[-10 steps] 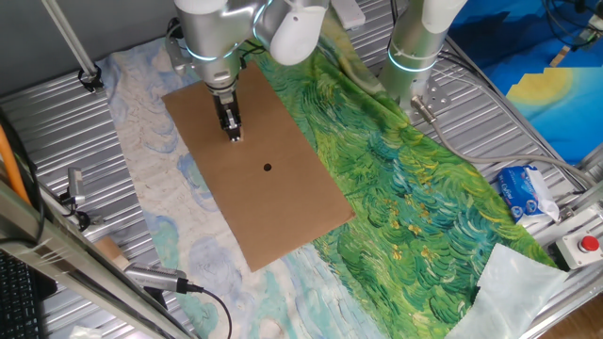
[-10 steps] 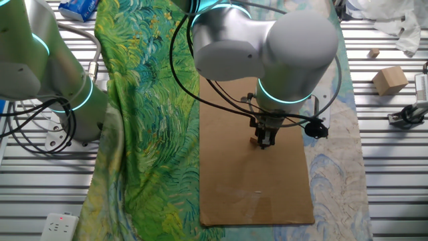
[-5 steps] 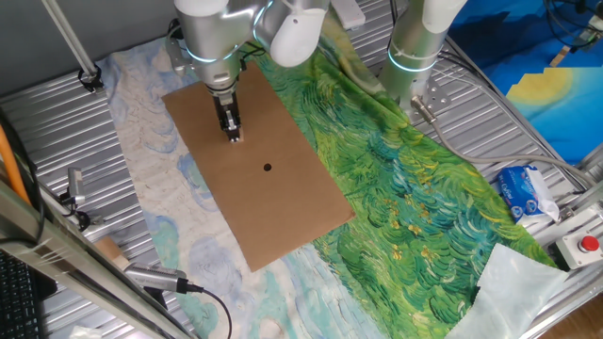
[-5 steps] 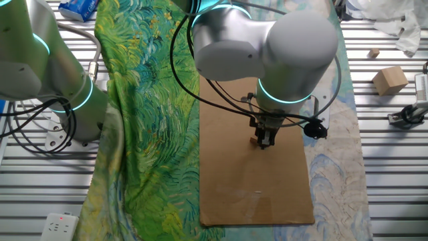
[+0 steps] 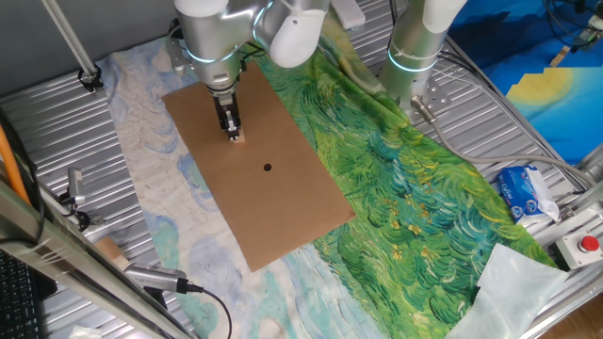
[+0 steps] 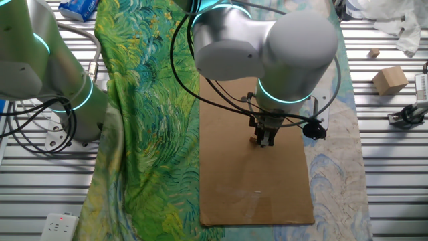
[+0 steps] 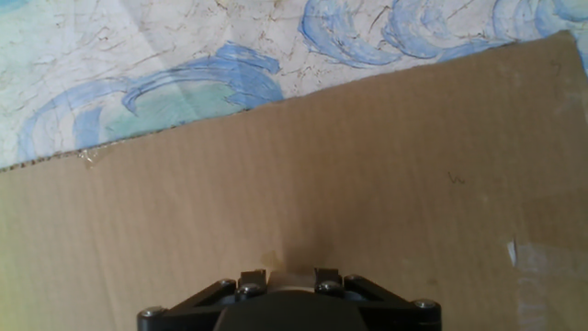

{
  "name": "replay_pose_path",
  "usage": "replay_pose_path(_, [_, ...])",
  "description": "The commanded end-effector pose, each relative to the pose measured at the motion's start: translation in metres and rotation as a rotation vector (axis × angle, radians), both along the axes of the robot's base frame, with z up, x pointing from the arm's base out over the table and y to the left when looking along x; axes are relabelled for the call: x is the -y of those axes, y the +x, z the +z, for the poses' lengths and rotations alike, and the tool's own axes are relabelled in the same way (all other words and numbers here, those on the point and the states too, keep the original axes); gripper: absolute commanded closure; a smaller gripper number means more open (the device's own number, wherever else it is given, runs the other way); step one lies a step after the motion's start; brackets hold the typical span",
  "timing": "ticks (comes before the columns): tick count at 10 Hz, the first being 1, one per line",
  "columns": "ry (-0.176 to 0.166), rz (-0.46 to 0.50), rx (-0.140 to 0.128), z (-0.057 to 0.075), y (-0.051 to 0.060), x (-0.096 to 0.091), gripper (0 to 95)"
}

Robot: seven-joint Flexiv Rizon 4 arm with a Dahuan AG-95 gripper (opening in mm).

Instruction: Hold a small block with the gripper and sweep it from left to right on the table

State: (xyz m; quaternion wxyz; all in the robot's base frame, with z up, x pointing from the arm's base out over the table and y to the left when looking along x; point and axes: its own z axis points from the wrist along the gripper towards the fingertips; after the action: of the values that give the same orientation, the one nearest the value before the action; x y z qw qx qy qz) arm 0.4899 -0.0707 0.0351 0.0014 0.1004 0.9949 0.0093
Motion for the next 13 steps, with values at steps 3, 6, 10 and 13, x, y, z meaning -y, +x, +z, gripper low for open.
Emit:
replay_pose_path(3, [0.006, 0.005, -0.002, -0.001, 0.000, 0.000, 95.0])
replay_pose_path(6, [0.008, -0.006, -0.020, -0.001, -0.001, -0.002, 95.0])
replay_pose_path(10, [0.003, -0.016, -0.019, -0.004, -0.002, -0.007, 95.0])
replay_pose_path(13, [0.001, -0.019, -0.013, -0.006, 0.001, -0.014, 95.0])
